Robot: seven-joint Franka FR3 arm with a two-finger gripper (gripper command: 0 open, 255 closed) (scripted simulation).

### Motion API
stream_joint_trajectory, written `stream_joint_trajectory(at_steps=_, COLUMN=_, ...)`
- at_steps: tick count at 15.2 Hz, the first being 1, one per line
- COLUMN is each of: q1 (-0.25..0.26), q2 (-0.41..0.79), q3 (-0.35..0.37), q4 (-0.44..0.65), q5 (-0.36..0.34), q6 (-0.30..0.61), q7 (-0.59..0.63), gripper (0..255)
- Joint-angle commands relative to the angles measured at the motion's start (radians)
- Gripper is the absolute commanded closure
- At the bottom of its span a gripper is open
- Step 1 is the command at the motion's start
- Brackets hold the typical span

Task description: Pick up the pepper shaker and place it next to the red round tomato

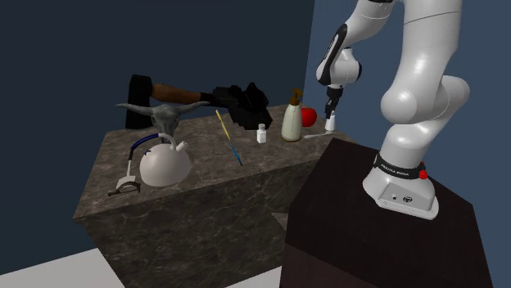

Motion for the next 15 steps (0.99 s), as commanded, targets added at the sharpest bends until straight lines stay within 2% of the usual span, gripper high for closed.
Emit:
stream_joint_trajectory(at_steps=1, q1=0.000, q2=0.000, q3=0.000, q4=0.000, q5=0.000, q6=0.000, q7=0.000, gripper=0)
stream_joint_trajectory(at_steps=5, q1=0.000, q2=0.000, q3=0.000, q4=0.000, q5=0.000, q6=0.000, q7=0.000, gripper=0)
stream_joint_trajectory(at_steps=9, q1=0.050, q2=-0.137, q3=-0.058, q4=-0.022, q5=-0.086, q6=-0.110, q7=0.062, gripper=0)
stream_joint_trajectory(at_steps=15, q1=0.048, q2=-0.137, q3=-0.057, q4=-0.022, q5=-0.086, q6=-0.110, q7=0.063, gripper=0)
